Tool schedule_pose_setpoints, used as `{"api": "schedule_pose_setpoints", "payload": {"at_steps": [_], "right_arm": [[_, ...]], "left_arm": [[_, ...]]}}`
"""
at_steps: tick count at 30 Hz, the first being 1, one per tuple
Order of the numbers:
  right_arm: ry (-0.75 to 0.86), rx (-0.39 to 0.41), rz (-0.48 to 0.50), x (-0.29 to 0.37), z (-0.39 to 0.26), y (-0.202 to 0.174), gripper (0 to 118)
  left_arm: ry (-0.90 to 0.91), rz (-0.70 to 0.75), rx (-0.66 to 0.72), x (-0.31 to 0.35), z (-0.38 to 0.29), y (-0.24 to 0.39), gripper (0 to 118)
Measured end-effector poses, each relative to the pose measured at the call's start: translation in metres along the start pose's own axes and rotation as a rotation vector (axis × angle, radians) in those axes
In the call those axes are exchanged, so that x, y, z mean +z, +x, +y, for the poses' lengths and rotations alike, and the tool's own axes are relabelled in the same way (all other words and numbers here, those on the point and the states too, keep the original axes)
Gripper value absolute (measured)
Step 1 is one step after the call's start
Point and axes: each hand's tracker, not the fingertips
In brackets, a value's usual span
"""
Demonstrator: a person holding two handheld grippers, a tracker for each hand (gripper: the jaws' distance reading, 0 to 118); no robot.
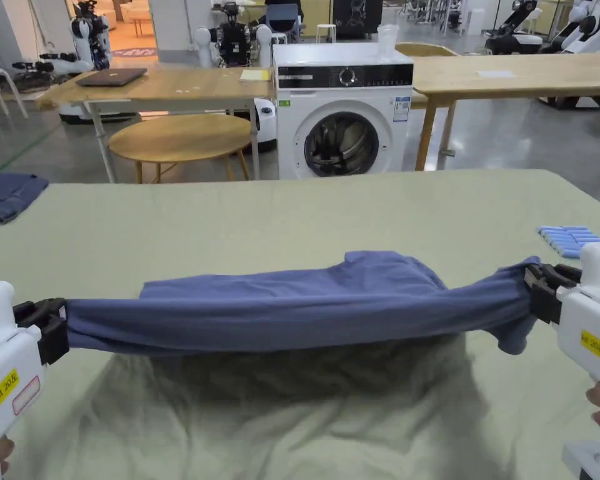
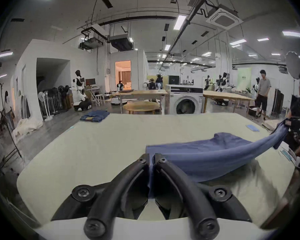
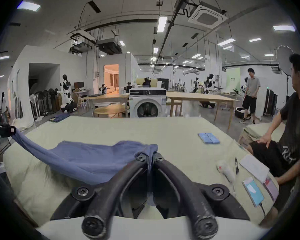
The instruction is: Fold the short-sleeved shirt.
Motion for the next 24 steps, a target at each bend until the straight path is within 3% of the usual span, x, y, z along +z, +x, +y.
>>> {"api": "schedule_pose_setpoints", "payload": {"at_steps": [5, 10, 21, 22, 23, 24], "right_arm": [[-0.116, 0.07, 0.004, 0.06, -0.075, -0.004, 2], [-0.19, 0.062, 0.01, 0.096, -0.131, -0.001, 2], [-0.381, 0.121, 0.017, 0.086, -0.172, 0.011, 2], [-0.403, 0.121, 0.013, 0.08, -0.179, 0.015, 4], [-0.431, 0.119, -0.002, 0.075, -0.184, 0.02, 9], [-0.427, 0.122, -0.029, 0.077, -0.182, 0.021, 21]], "left_arm": [[-0.13, -0.011, 0.023, 0.044, -0.071, -0.003, 0], [-0.23, -0.015, 0.07, 0.063, -0.122, -0.011, 0], [-0.425, -0.027, 0.034, 0.063, -0.177, -0.003, 0], [-0.427, -0.025, 0.022, 0.061, -0.181, -0.003, 10], [-0.431, -0.014, 0.008, 0.06, -0.184, -0.003, 29], [-0.434, -0.01, 0.008, 0.06, -0.184, -0.004, 61]]}}
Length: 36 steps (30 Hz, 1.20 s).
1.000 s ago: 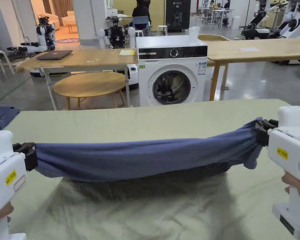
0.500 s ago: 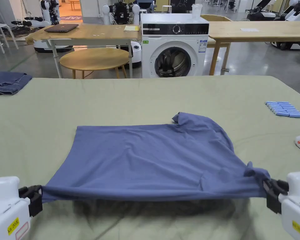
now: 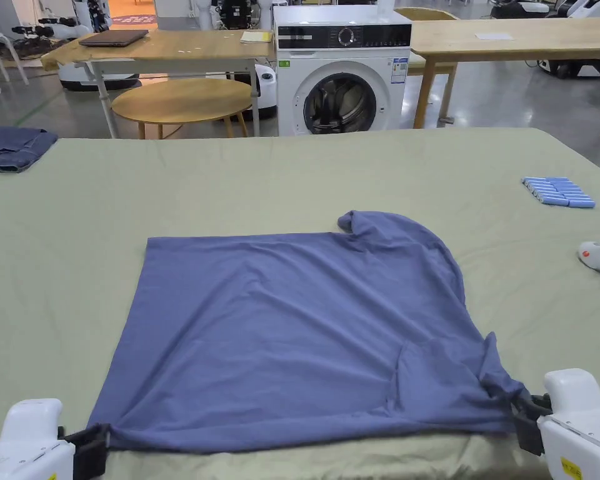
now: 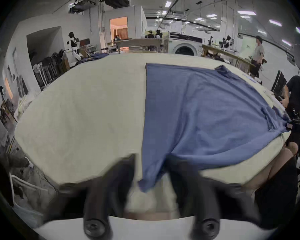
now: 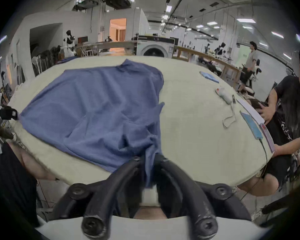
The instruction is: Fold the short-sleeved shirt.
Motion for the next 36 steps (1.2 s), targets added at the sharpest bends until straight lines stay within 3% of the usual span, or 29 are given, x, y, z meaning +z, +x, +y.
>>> {"api": "schedule_pose_setpoints", "payload": {"at_steps": [1, 2, 3, 4, 7, 8, 9, 10, 11, 12, 13, 15, 17, 19, 22, 25, 26, 27, 28, 29, 34, 35, 36], "right_arm": [[0.027, -0.015, -0.029, 0.005, 0.0, 0.004, 52], [0.07, -0.052, -0.027, 0.013, -0.001, 0.008, 83], [0.115, -0.084, -0.01, 0.025, -0.001, 0.008, 104], [0.174, -0.131, 0.008, 0.038, -0.001, 0.009, 115], [0.268, -0.162, -0.024, 0.077, 0.001, -0.008, 115], [0.302, -0.165, -0.039, 0.088, 0.0, -0.017, 115], [0.325, -0.171, -0.025, 0.096, -0.002, -0.023, 113], [0.342, -0.181, -0.024, 0.103, -0.004, -0.032, 102], [0.358, -0.199, -0.038, 0.106, -0.007, -0.042, 82], [0.366, -0.202, -0.035, 0.109, -0.009, -0.051, 47], [0.365, -0.192, -0.028, 0.108, -0.01, -0.059, 0], [0.39, -0.139, -0.072, 0.104, -0.013, -0.075, 0], [0.354, -0.09, 0.05, 0.097, -0.018, -0.081, 0], [0.319, -0.043, 0.05, 0.089, -0.016, -0.096, 0], [0.318, -0.043, 0.083, 0.084, -0.017, -0.102, 0], [0.291, -0.044, 0.114, 0.077, -0.013, -0.113, 0], [0.283, -0.033, 0.122, 0.075, -0.013, -0.114, 0], [0.278, -0.023, 0.129, 0.074, -0.009, -0.119, 0], [0.273, -0.015, 0.133, 0.074, -0.009, -0.121, 0], [0.273, -0.006, 0.132, 0.074, -0.008, -0.122, 0], [0.259, -0.007, 0.13, 0.073, -0.006, -0.124, 0], [0.25, -0.013, 0.13, 0.073, -0.006, -0.124, 0], [0.243, -0.016, 0.127, 0.072, -0.006, -0.124, 0]], "left_arm": [[-0.003, -0.002, 0.001, 0.006, -0.001, 0.002, 97], [0.014, -0.011, 0.007, 0.013, -0.002, 0.002, 107], [0.06, -0.038, 0.017, 0.022, -0.001, 0.002, 108], [0.116, -0.045, 0.022, 0.035, 0.0, 0.004, 108], [0.358, 0.066, 0.002, 0.089, -0.004, 0.019, 106], [0.46, 0.034, 0.032, 0.108, -0.007, 0.022, 100], [0.494, 0.017, 0.059, 0.122, -0.009, 0.025, 90], [0.503, 0.024, 0.091, 0.133, -0.01, 0.03, 60], [0.508, 0.034, 0.117, 0.14, -0.012, 0.034, 25], [0.508, 0.028, 0.128, 0.143, -0.014, 0.036, 0], [0.497, 0.028, 0.125, 0.143, -0.016, 0.037, 0], [0.442, -0.02, 0.117, 0.141, -0.021, 0.035, 0], [0.365, -0.017, 0.073, 0.129, -0.026, 0.032, 0], [0.31, -0.011, 0.046, 0.119, -0.033, 0.029, 0], [0.192, -0.035, 0.028, 0.094, -0.03, 0.021, 0], [0.15, 0.039, -0.061, 0.061, -0.027, 0.016, 4], [0.164, 0.041, -0.073, 0.053, -0.027, 0.014, 21], [0.155, 0.034, -0.071, 0.045, -0.025, 0.012, 55], [0.114, 0.027, -0.076, 0.036, -0.022, 0.011, 102], [0.09, 0.013, -0.068, 0.029, -0.021, 0.012, 117], [0.087, 0.023, -0.055, 0.005, -0.016, 0.012, 118], [0.071, 0.006, -0.033, 0.001, -0.016, 0.01, 113], [0.053, -0.019, -0.012, -0.002, -0.016, 0.008, 99]]}}
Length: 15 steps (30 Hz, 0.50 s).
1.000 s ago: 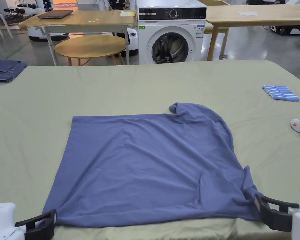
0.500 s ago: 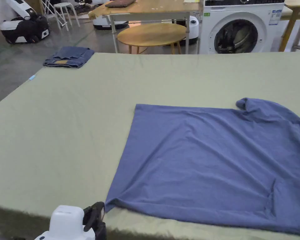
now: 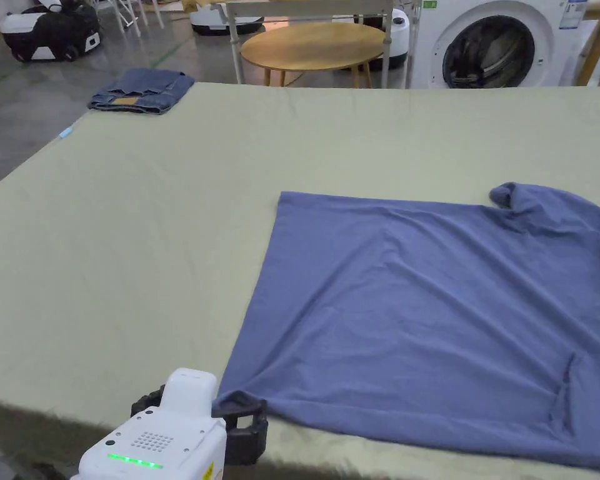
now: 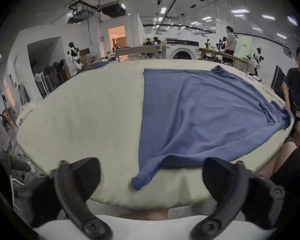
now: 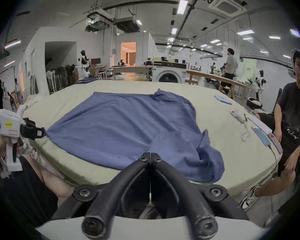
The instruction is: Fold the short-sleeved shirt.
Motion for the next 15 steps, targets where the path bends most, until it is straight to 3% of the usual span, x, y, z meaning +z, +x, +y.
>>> {"api": "schedule_pose_setpoints", "payload": {"at_steps": [2, 3, 8, 11, 13, 14, 15], "right_arm": [[-0.009, 0.001, -0.006, 0.0, -0.001, 0.001, 0], [-0.013, 0.002, -0.009, 0.001, -0.001, 0.001, 0], [-0.028, -0.013, -0.025, 0.001, -0.001, 0.01, 0], [-0.047, -0.005, -0.092, 0.001, -0.004, 0.025, 0], [-0.052, 0.007, -0.179, -0.003, -0.004, 0.038, 12], [-0.049, 0.008, -0.171, -0.005, -0.004, 0.046, 20], [-0.069, 0.009, -0.152, -0.007, -0.007, 0.062, 20]], "left_arm": [[-0.018, 0.022, -0.005, -0.005, -0.001, 0.001, 19], [-0.027, 0.023, -0.013, -0.007, -0.002, 0.001, 0], [0.016, 0.007, 0.009, 0.006, -0.003, -0.001, 0], [0.037, -0.005, 0.016, 0.02, -0.001, -0.002, 0], [0.055, -0.015, 0.026, 0.029, 0.003, -0.001, 0], [0.061, -0.016, 0.033, 0.031, 0.004, -0.001, 0], [0.068, -0.02, 0.045, 0.033, 0.006, -0.001, 0]]}}
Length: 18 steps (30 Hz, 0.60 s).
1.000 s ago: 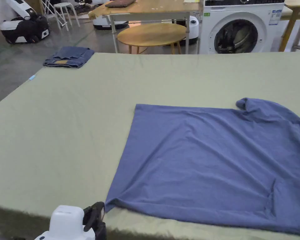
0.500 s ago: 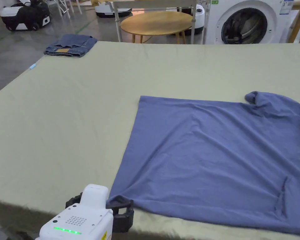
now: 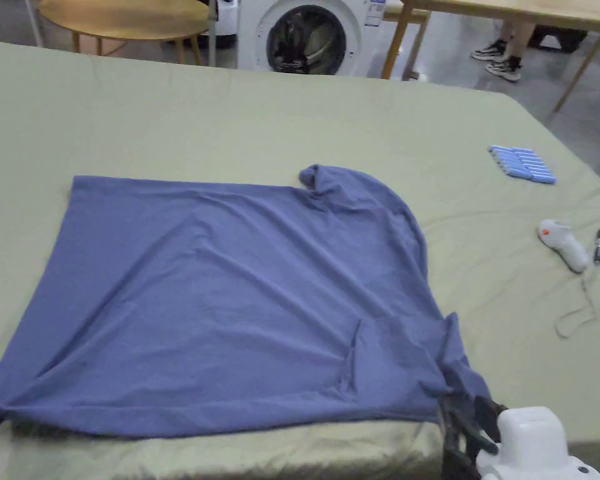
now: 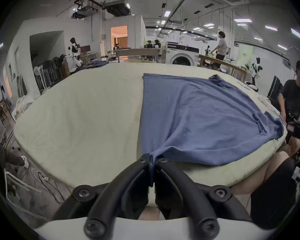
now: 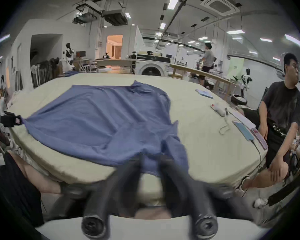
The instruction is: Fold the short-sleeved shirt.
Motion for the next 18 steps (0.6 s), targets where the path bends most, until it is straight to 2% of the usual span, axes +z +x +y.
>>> {"api": "schedule_pose_setpoints", "payload": {"at_steps": [1, 2, 3, 8, 9, 10, 11, 12, 13, 15, 18], "right_arm": [[-0.065, 0.001, 0.015, -0.006, 0.0, 0.01, 69], [-0.102, 0.007, 0.001, -0.012, 0.001, 0.017, 104], [-0.092, 0.007, 0.007, -0.016, 0.002, 0.022, 118], [-0.155, 0.022, -0.021, -0.047, 0.007, 0.042, 117], [-0.181, 0.008, 0.005, -0.053, 0.007, 0.044, 112], [-0.211, -0.002, 0.041, -0.059, 0.007, 0.045, 80], [-0.237, -0.002, 0.059, -0.064, 0.006, 0.046, 33], [-0.269, 0.006, 0.056, -0.073, 0.005, 0.048, 1], [-0.256, 0.008, 0.025, -0.073, 0.004, 0.052, 1], [-0.248, -0.01, 0.075, -0.066, 0.007, 0.059, 1], [-0.23, -0.024, 0.074, -0.051, 0.014, 0.061, 1]], "left_arm": [[0.0, -0.009, 0.011, 0.001, 0.002, 0.0, 0], [0.0, -0.014, 0.015, 0.001, 0.003, 0.0, 0], [0.001, -0.015, 0.014, 0.001, 0.004, 0.001, 0], [-0.011, -0.009, -0.027, 0.001, 0.01, 0.008, 0], [-0.016, -0.007, -0.028, 0.0, 0.01, 0.008, 0], [-0.023, -0.005, -0.026, -0.001, 0.011, 0.007, 0], [-0.031, -0.006, -0.019, -0.001, 0.011, 0.006, 0], [-0.041, -0.011, -0.013, -0.001, 0.01, 0.005, 0], [-0.043, -0.013, -0.011, -0.001, 0.009, 0.004, 0], [-0.065, -0.003, -0.019, -0.001, 0.01, 0.001, 0], [-0.083, -0.01, -0.025, 0.002, 0.015, -0.001, 0]]}}
